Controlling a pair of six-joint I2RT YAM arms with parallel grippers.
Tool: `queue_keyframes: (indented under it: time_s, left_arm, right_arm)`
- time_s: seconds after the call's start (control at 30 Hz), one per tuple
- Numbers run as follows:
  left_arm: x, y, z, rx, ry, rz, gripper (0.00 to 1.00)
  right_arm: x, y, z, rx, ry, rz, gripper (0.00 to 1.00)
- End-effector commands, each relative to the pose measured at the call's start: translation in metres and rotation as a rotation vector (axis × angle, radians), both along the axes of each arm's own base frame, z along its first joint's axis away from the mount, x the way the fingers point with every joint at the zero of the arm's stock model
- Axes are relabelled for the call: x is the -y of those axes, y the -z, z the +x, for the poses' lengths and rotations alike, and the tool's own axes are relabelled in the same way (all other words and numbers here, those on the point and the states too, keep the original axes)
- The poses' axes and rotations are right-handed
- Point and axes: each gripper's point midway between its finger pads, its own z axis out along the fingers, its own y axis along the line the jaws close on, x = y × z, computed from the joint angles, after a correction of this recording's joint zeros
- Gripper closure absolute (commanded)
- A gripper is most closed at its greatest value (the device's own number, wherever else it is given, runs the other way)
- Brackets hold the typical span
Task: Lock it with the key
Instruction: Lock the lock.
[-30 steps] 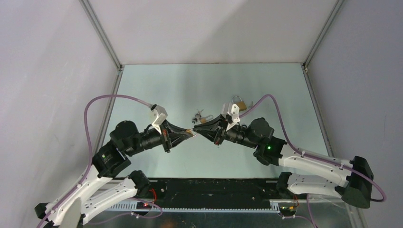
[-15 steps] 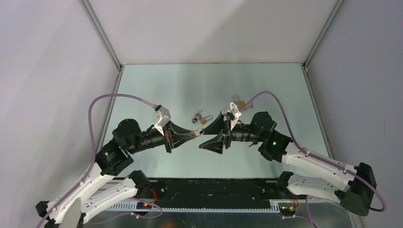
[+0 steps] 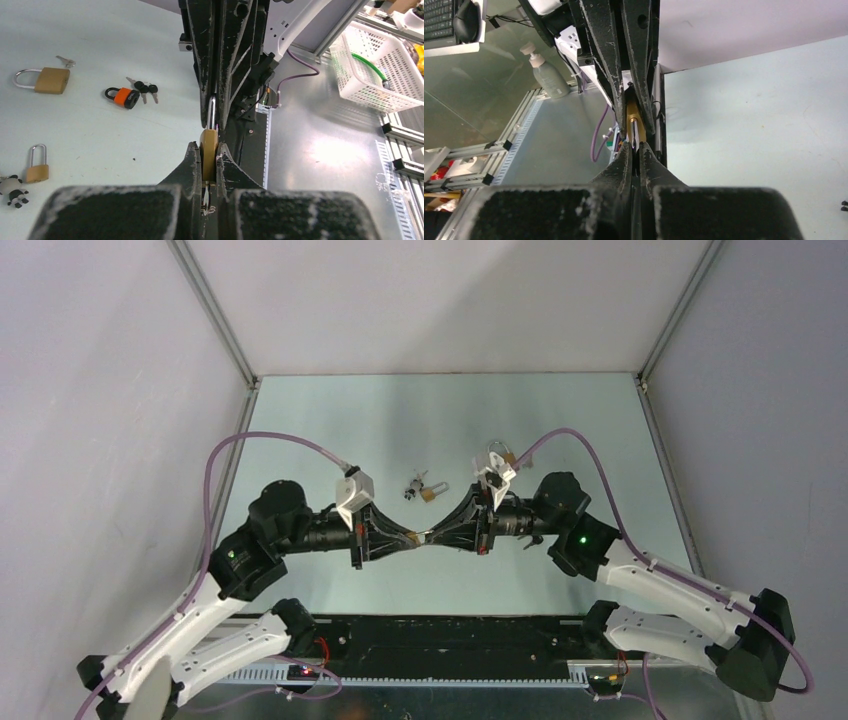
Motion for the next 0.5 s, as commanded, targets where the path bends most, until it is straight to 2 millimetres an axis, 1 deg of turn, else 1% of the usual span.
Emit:
queue_keyframes:
  time_s: [0.0,0.13,0.2,0.37,0.47]
  left_arm:
    - [0.001,-0.031,-0.014,0.059,0.088,-0.061,1.00]
    - [0.005,-0.035,-0.028,0.025,0.181,-0.067,1.00]
    - [0.008,-0.036,-0.029,0.004,0.201,-0.062,1.00]
    - [0.008,-0.040,-0.023,0.038,0.169,-0.066,1.00]
    - [0.008,-0.044,-0.017,0.062,0.139,-0.074,1.00]
  right_arm:
    - [0.002,-0.011,-0.006,0.072,-0.019,0.023,1.00]
    - [-0.003,-0.005,-0.001,0.209,0.074,0.011,1.00]
    - [-0.005,-0.007,-0.001,0.244,0.099,0.025,1.00]
    - [-0.011,-0.016,-0.008,0.221,0.062,0.073,1.00]
    - [-0.019,-0.012,-0.015,0.187,0.027,0.072,1.00]
